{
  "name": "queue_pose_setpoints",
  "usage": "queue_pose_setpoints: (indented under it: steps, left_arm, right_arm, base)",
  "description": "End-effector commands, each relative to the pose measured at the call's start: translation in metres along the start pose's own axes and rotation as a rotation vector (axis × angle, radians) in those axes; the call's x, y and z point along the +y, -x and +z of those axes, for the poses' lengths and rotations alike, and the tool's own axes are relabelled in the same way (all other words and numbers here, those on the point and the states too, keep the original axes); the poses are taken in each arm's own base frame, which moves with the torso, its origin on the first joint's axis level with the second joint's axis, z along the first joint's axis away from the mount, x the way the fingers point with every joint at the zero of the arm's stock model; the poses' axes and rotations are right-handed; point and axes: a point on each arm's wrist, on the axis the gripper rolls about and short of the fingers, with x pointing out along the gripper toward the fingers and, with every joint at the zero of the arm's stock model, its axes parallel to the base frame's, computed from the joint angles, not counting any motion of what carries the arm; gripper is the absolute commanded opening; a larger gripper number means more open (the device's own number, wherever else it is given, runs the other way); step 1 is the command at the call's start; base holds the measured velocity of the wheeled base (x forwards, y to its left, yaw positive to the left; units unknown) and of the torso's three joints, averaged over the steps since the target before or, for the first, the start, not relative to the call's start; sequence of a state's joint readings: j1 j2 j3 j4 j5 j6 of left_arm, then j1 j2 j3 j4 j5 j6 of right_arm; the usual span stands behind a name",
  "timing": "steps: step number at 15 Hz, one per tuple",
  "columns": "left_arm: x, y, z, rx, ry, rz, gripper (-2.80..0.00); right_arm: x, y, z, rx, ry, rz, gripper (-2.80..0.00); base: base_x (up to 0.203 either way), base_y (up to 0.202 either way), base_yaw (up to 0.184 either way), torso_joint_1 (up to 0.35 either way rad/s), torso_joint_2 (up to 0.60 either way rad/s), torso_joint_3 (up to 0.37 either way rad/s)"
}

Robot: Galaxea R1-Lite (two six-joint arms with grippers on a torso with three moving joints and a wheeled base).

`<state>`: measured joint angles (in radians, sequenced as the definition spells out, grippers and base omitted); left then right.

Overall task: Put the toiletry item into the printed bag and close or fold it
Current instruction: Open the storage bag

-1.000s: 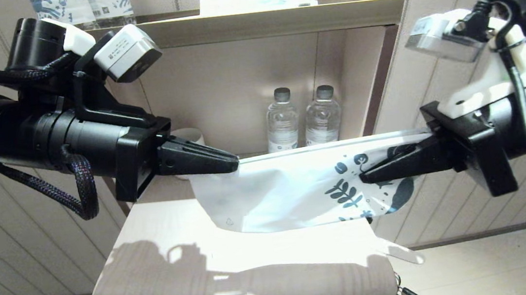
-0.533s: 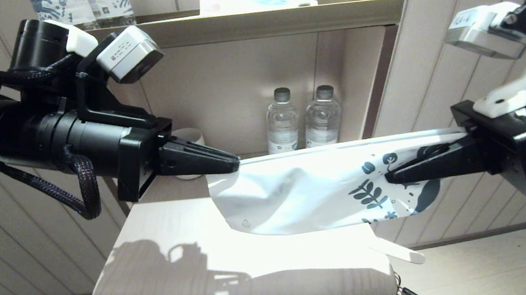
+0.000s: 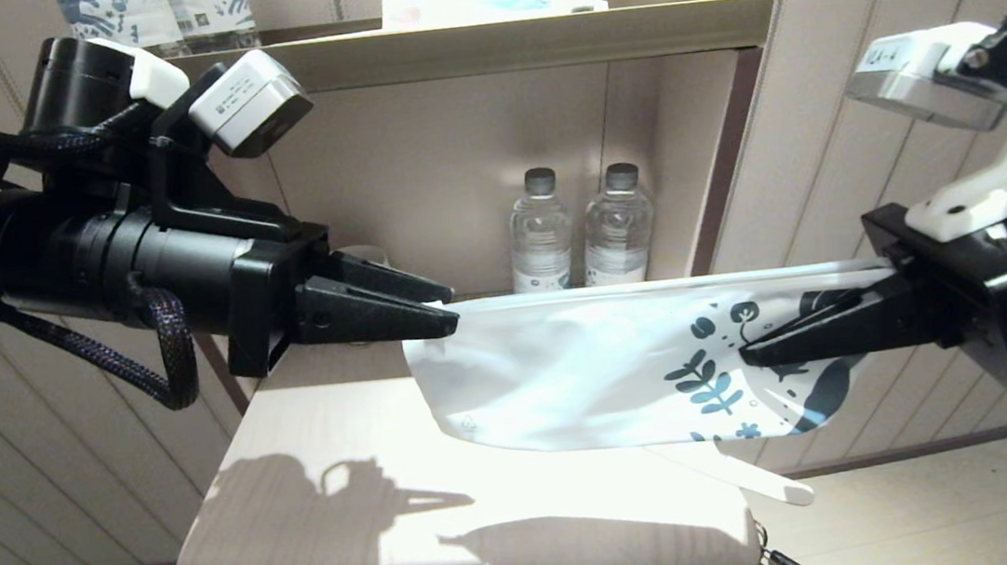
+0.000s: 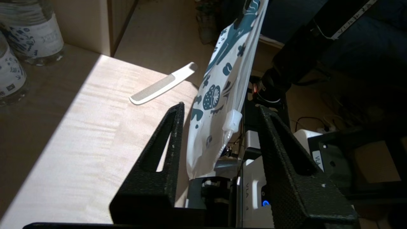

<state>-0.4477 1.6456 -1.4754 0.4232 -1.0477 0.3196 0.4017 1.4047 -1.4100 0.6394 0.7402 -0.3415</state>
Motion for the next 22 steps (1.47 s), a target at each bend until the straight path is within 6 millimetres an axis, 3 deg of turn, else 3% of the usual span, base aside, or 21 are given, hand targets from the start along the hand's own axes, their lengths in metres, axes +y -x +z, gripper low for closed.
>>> queue_pose_setpoints:
  steps: [1,8,12,13,22]
  left_arm:
    - [-0.004,0.001,-0.002,0.000,-0.003,-0.009,0.00]
    - [-0.001,-0.004,-0.019,0.020,0.001,-0.059,0.00]
    - [0.004,-0.011,-0.022,0.030,0.011,-0.071,0.00]
    - [0.003,-0.011,-0.022,0.031,0.010,-0.073,-2.80]
    - [0.002,-0.011,-0.022,0.033,-0.004,-0.072,-2.80]
  right_arm:
    - [0.000,0.000,0.001,-0.001,0.007,0.006,-2.80]
    - [0.000,0.001,0.010,-0.039,0.029,0.054,-2.80]
    - [-0.004,-0.009,0.008,-0.022,0.015,0.089,-2.80]
    - [-0.004,-0.010,0.009,-0.021,0.015,0.090,-2.80]
    - [-0.009,-0.018,0.015,-0.019,0.021,0.102,-2.80]
  base:
    - [0.000,0.000,0.000,0.000,0.00,0.000]
    - [0.000,0.000,0.000,0.000,0.00,0.000]
    - [0.000,0.000,0.000,0.000,0.00,0.000]
    - [0.000,0.000,0.000,0.000,0.00,0.000]
    - [0.000,0.000,0.000,0.000,0.00,0.000]
